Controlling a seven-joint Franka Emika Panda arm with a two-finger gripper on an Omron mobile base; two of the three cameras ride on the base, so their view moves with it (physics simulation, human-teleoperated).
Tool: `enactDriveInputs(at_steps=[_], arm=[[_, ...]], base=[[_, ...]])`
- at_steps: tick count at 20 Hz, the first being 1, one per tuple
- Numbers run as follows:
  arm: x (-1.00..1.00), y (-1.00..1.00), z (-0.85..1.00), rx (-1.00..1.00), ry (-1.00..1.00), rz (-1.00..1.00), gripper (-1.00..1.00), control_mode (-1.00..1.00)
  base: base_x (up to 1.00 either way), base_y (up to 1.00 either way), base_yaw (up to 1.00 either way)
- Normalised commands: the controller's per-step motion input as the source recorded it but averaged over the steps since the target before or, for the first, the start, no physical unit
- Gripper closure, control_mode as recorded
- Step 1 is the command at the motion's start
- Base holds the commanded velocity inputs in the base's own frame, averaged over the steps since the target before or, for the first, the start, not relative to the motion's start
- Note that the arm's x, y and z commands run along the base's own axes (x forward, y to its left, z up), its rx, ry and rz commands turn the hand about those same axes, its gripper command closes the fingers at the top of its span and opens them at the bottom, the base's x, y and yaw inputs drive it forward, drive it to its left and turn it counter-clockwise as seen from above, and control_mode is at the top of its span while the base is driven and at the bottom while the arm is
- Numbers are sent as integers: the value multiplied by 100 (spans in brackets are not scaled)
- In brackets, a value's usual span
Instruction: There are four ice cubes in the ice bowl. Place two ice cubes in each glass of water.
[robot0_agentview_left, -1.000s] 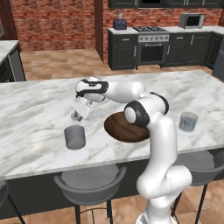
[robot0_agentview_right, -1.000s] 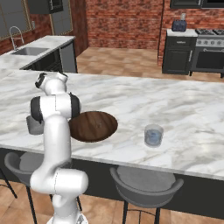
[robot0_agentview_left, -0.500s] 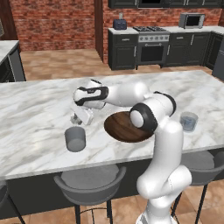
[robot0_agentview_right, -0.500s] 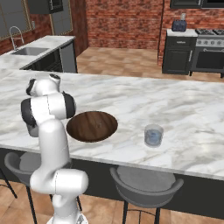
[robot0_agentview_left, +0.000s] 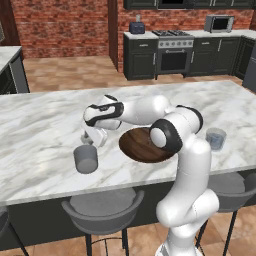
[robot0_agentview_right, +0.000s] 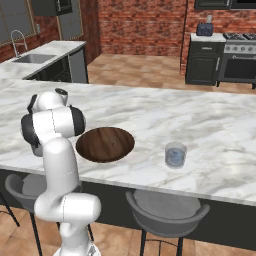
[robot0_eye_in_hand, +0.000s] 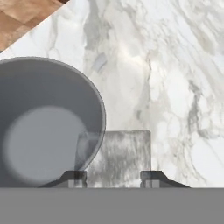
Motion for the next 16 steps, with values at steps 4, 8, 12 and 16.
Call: enactDriveInputs(at_steps=[4, 8, 12, 16], arm=[[-19, 13, 0, 0, 0, 6, 100, -100], [-28, 2, 0, 0, 1, 7, 100, -100], [-5, 0, 0, 0, 1, 7, 100, -100], [29, 0, -1, 1, -1, 6, 100, -100]], base=[[0, 0, 0], [0, 0, 0], [0, 0, 0], [0, 0, 0]])
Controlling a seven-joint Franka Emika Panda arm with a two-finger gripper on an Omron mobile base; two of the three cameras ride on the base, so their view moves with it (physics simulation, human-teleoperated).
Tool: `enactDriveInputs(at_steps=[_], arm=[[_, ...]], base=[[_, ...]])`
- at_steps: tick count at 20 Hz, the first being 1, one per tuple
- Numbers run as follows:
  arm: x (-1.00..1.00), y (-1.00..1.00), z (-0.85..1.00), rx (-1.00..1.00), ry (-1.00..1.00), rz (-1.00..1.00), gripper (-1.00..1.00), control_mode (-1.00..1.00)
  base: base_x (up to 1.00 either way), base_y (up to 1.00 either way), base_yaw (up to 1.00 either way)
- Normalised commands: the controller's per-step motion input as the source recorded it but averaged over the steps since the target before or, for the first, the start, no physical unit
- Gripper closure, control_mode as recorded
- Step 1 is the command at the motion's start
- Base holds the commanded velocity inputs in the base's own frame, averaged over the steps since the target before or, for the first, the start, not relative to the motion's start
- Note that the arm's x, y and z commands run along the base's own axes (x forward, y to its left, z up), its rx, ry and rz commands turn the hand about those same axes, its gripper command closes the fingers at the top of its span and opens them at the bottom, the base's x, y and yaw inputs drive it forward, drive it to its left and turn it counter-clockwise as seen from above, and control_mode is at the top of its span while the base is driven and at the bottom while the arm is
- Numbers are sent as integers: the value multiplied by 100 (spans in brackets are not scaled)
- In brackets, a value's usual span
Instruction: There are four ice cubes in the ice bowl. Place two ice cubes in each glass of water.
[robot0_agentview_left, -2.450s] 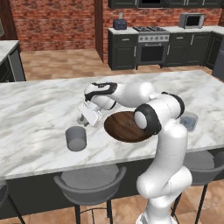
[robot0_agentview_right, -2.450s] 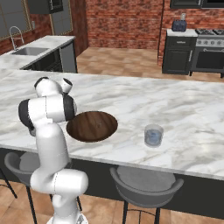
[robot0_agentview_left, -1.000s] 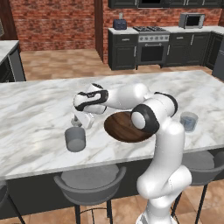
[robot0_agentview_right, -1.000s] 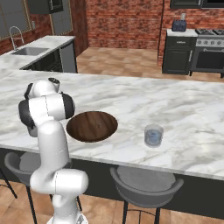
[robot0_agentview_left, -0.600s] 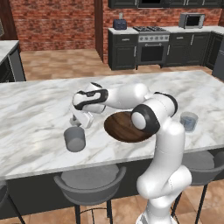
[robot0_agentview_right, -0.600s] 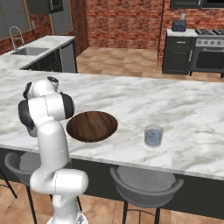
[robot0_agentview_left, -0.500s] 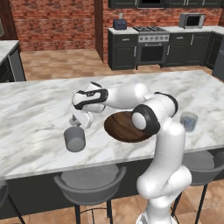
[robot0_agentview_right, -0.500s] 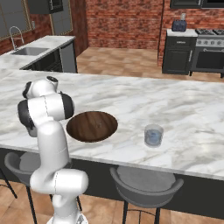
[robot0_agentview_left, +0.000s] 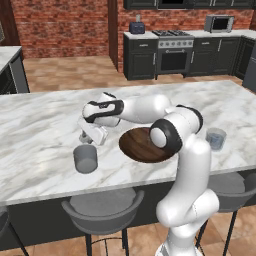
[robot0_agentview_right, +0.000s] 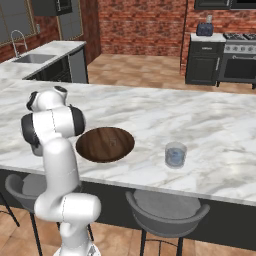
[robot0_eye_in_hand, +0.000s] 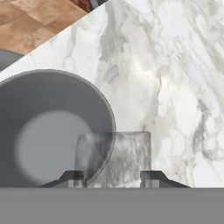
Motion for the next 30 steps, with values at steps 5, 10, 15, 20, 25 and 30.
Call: enactDriveInputs(at_steps=[5, 10, 15, 20, 25, 30], arm=[[45, 0, 0, 5, -6, 4, 100, -100], [-5, -1, 0, 2, -3, 6, 100, -100], [-92, -4, 0, 0, 0, 6, 100, -100], [-26, -3, -3, 0, 0, 5, 100, -100], [32, 0, -28, 0, 0, 4, 100, -100], [37, 4, -10, 0, 0, 3, 100, -100]], base=[[0, 0, 0], [0, 0, 0], [0, 0, 0], [0, 0, 0], [0, 0, 0], [0, 0, 0]])
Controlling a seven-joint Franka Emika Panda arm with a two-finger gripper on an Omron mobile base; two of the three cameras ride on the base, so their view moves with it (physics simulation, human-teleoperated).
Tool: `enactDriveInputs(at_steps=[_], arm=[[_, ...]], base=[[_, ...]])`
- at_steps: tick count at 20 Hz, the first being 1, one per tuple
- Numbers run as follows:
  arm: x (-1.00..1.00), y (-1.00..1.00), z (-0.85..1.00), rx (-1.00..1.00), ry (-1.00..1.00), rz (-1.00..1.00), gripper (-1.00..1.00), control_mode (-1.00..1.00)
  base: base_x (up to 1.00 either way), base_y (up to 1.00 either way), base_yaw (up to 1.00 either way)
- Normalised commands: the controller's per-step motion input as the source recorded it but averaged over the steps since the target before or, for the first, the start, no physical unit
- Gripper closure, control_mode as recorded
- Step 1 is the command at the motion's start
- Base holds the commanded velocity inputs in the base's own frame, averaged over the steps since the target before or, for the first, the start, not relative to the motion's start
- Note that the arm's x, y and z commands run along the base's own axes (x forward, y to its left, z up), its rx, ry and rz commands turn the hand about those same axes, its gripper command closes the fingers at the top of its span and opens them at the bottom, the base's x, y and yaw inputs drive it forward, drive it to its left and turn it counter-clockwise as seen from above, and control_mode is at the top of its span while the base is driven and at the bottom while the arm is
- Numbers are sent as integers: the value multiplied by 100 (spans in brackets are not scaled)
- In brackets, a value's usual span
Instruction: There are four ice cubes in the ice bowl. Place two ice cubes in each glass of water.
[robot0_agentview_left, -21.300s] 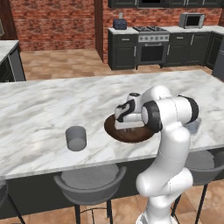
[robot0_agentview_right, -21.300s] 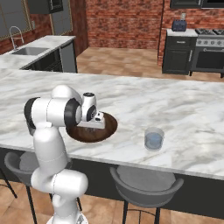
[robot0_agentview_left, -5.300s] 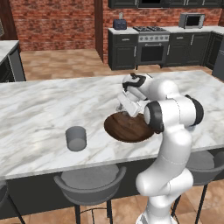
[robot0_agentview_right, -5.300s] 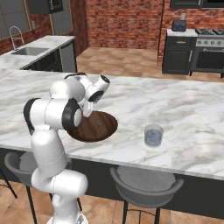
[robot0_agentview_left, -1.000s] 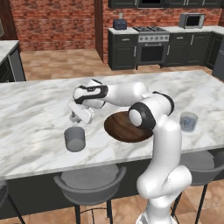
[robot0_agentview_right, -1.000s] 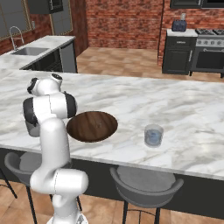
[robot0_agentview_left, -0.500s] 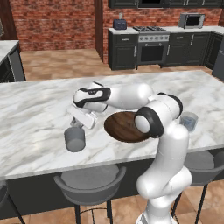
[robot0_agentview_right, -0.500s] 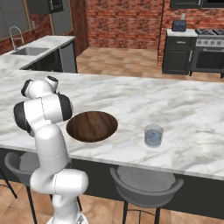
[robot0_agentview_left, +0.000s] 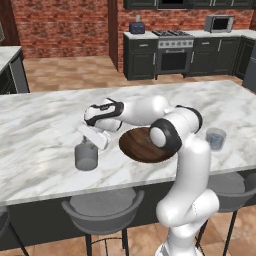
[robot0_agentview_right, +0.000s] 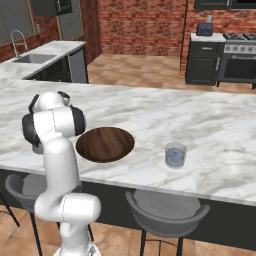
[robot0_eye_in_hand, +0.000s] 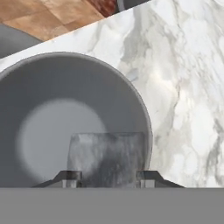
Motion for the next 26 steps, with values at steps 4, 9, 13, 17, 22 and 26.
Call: enactDriveInputs(at_steps=[4, 9, 13, 17, 22, 26], arm=[[-2, 31, 2, 0, 0, 0, -100, -100], [-24, 24, 6, 0, 0, 0, -100, -100], [-14, -7, 0, 0, -1, 4, -100, -100], [-4, -34, 1, 2, -3, 5, -100, -100], [-30, -72, 35, 8, -11, 8, -100, -100], [-43, -81, 88, 10, -15, 7, -100, -100]], base=[[0, 0, 0], [0, 0, 0], [0, 0, 0], [0, 0, 0], [0, 0, 0], [0, 0, 0]])
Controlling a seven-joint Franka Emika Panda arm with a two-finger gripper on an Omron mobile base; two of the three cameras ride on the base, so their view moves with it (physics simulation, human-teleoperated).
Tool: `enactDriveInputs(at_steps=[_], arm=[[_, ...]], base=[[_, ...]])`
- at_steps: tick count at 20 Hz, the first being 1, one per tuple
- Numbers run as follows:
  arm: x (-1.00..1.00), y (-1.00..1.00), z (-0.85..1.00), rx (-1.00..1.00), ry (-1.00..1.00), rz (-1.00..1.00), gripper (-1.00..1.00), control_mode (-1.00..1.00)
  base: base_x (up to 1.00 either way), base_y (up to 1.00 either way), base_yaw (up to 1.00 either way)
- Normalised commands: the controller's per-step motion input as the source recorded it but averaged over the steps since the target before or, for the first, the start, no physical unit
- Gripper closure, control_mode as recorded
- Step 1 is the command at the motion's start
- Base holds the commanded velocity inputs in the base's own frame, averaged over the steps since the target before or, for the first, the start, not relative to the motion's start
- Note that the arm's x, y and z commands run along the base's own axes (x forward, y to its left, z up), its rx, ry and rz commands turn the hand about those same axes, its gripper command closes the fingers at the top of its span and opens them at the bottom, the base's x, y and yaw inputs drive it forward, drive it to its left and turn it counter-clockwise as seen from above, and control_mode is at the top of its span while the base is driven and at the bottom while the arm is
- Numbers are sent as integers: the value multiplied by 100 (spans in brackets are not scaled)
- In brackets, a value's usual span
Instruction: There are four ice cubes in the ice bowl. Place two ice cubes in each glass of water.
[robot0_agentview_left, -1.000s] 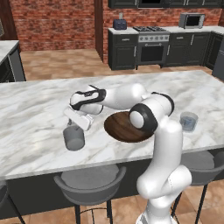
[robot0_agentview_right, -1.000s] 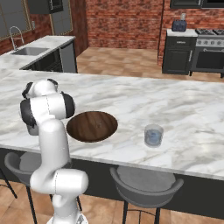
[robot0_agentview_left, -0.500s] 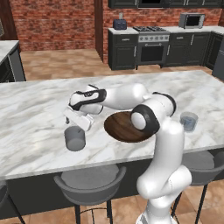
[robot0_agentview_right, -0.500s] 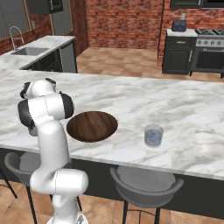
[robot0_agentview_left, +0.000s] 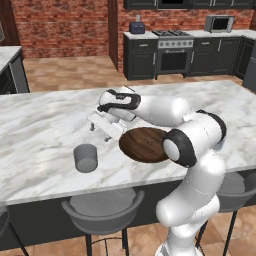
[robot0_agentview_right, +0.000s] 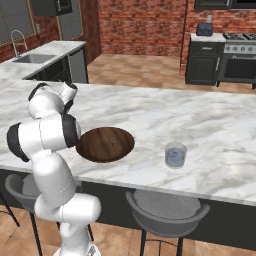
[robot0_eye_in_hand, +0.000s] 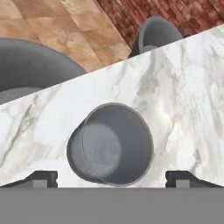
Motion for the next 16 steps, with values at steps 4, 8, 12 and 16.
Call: enactDriveInputs(at_steps=[4, 8, 12, 16], arm=[[-71, -100, 51, -3, 0, 0, -100, -100], [-55, -100, 54, -22, 2, 2, -100, -100], [-56, -100, 48, -34, -2, 14, -100, -100], [-36, -100, 32, -34, -2, 25, -100, -100]], base=[[0, 0, 0], [0, 0, 0], [0, 0, 0], [0, 0, 0]])
